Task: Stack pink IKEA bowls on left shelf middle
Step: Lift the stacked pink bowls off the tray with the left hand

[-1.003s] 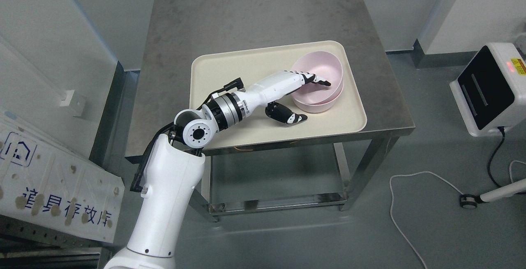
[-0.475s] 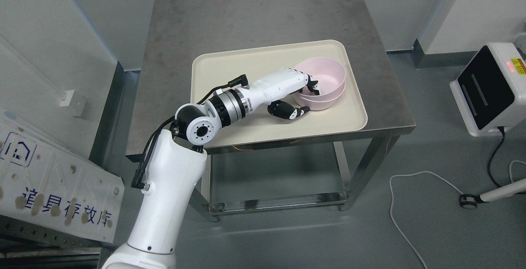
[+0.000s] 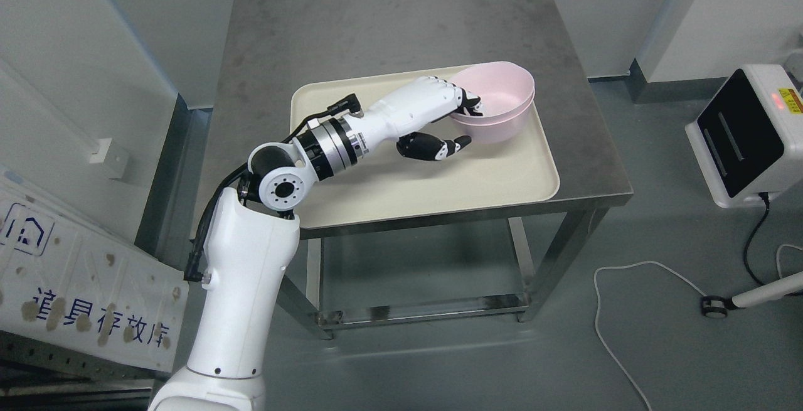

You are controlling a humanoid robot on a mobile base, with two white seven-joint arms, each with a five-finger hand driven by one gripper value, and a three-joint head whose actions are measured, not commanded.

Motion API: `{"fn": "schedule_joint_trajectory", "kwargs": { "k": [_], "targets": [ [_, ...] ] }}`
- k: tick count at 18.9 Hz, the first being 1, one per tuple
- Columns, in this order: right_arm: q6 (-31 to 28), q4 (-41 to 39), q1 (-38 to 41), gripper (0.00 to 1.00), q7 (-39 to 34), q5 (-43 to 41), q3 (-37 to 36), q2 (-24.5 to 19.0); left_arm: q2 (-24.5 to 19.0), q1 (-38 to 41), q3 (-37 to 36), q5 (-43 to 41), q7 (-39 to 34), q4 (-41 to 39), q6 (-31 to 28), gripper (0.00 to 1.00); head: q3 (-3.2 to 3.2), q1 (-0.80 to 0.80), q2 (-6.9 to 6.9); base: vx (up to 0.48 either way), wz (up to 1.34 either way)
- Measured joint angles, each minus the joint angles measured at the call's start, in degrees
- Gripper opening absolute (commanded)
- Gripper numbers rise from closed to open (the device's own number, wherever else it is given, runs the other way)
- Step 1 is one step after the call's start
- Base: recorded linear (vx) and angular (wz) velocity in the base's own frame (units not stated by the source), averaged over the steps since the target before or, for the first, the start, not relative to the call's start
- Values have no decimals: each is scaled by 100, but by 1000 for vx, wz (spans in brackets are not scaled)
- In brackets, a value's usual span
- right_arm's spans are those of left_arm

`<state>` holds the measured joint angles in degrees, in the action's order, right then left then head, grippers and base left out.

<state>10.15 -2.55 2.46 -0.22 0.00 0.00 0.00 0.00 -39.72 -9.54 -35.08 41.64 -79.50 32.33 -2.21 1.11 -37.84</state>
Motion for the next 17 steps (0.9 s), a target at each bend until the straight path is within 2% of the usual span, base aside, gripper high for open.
{"fn": "schedule_joint_trajectory", "kwargs": {
  "k": [10, 17],
  "targets": [
    [0, 0, -1, 100, 0, 0, 0, 0, 0, -87, 583, 376, 30, -265, 211, 3, 0, 0, 0, -22, -1],
    [0, 0, 0, 100, 0, 0, 0, 0, 1, -180, 890, 429, 30, -358, 168, 3, 0, 0, 0, -161, 4]
  ]
}}
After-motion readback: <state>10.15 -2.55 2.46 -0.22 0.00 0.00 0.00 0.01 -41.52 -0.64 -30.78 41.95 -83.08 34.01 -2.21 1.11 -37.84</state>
